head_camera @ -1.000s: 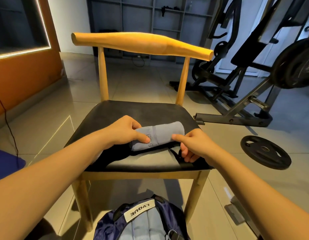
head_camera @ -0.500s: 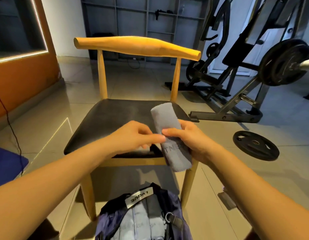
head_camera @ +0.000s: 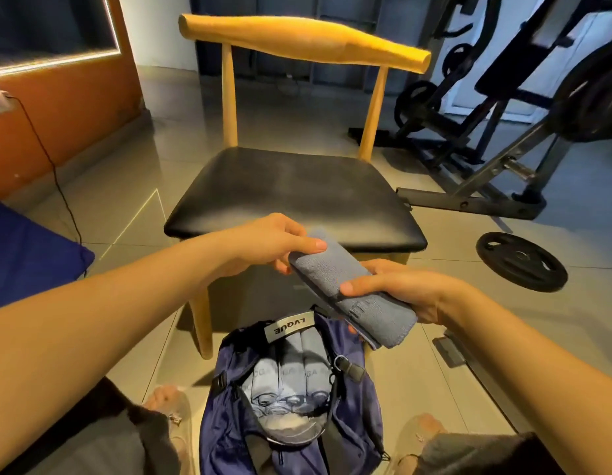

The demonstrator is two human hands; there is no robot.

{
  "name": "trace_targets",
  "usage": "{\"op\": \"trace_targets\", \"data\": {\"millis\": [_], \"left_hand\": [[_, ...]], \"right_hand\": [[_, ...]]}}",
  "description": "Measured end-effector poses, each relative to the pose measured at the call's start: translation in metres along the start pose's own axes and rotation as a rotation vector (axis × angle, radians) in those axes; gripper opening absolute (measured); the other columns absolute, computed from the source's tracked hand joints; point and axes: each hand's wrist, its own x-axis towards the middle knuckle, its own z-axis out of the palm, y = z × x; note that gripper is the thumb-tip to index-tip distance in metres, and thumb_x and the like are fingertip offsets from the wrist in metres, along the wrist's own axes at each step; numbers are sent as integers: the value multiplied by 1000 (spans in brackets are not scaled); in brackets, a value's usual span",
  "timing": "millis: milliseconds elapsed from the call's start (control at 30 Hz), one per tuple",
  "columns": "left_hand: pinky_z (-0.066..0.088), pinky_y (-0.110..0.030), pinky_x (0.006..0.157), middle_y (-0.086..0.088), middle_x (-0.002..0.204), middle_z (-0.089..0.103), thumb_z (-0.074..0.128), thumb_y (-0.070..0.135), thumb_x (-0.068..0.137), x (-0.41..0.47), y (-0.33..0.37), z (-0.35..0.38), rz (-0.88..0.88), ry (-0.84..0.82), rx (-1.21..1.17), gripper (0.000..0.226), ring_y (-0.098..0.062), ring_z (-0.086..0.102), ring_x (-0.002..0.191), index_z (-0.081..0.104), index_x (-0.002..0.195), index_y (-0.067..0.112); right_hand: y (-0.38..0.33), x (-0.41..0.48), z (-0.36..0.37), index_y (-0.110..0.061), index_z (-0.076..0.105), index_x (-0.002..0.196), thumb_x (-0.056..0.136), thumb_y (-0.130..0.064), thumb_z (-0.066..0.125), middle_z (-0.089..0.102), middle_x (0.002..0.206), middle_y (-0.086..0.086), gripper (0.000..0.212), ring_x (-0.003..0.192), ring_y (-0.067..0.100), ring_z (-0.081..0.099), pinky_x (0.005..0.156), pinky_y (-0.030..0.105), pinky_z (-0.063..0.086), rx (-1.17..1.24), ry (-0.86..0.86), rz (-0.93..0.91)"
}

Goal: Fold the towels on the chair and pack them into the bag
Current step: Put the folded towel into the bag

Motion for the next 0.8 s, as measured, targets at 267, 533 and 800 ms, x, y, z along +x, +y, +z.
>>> {"op": "trace_targets", "data": {"millis": [267,533,800], "left_hand": [[48,-27,68,-6,78,63,63,49,96,-42,-58,40,-108,1,-1,46,-12,57,65,67,107,4],[47,-35,64,-11,81,69,65,22,97,-39,-178,104,-480,100,-186,14,-22,63,67,68,99,8],[52,-46,81,-9,124,66,61,34,96,-56,-280,213,-417,-113,713,46,-34,63,109,51,140,27]], "right_hand": [[28,-2,9,-1,50,133,92,-15,67,70,100,17,47,74,24,72,56,30,59,-79,-83,151],[123,61,13,-10,71,102,84,-13,80,72,98,8,20,89,24,67,77,35,55,-532,37,237],[209,91,17,-3,73,100,82,-9,78,67,97,9,20,91,25,61,86,40,52,-639,59,260]]}}
